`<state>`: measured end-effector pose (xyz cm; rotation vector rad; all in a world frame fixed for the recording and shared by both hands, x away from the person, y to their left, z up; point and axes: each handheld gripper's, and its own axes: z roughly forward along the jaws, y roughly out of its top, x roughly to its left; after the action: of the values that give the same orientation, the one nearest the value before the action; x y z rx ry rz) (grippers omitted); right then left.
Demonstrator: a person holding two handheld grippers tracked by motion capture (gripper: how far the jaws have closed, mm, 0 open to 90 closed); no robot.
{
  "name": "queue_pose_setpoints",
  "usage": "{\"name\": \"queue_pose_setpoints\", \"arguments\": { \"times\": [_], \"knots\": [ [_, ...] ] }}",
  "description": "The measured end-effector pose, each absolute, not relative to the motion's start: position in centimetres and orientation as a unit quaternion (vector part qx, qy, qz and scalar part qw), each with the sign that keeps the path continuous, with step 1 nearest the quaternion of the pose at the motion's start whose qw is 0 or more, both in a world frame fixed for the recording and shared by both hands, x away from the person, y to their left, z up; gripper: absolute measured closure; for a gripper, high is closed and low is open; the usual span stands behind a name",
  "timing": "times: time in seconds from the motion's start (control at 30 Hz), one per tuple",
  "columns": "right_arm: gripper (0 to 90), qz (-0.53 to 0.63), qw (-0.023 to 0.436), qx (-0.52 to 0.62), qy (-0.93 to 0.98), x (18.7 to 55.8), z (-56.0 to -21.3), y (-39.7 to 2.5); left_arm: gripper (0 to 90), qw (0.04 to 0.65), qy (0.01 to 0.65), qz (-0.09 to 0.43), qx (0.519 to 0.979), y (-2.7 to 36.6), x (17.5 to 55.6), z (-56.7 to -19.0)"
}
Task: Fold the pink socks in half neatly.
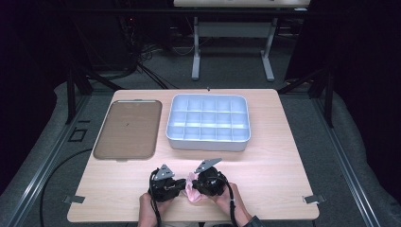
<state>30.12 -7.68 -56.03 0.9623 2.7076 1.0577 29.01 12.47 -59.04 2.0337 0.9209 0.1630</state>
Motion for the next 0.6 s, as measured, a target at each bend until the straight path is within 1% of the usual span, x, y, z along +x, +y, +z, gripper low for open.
{"name": "queue_pose_setpoints", "arguments": {
  "times": [0.1,0.27,0.4,0.47,0.6],
  "knots": [
    [77.6,0.349,0.042,0.314,0.882,30.1,-56.1,-7.8,74.9,0.440,0.377,0.063,0.813,12.7,29.0,-59.0],
    [64.2,0.361,0.043,0.314,0.877,30.0,-55.9,-8.4,70.6,0.460,0.400,0.070,0.790,14.2,28.2,-58.6],
    [55.5,0.377,0.045,0.318,0.869,29.9,-55.7,-9.1,69.6,0.471,0.405,0.087,0.779,15.4,27.3,-57.8],
    [51.0,0.385,0.051,0.319,0.865,29.8,-55.3,-9.6,69.6,0.479,0.399,0.089,0.777,15.5,27.1,-57.2],
    [47.1,0.395,0.059,0.340,0.851,29.6,-54.6,-10.9,69.9,0.483,0.360,0.097,0.792,14.1,26.7,-55.5]
  ]
}}
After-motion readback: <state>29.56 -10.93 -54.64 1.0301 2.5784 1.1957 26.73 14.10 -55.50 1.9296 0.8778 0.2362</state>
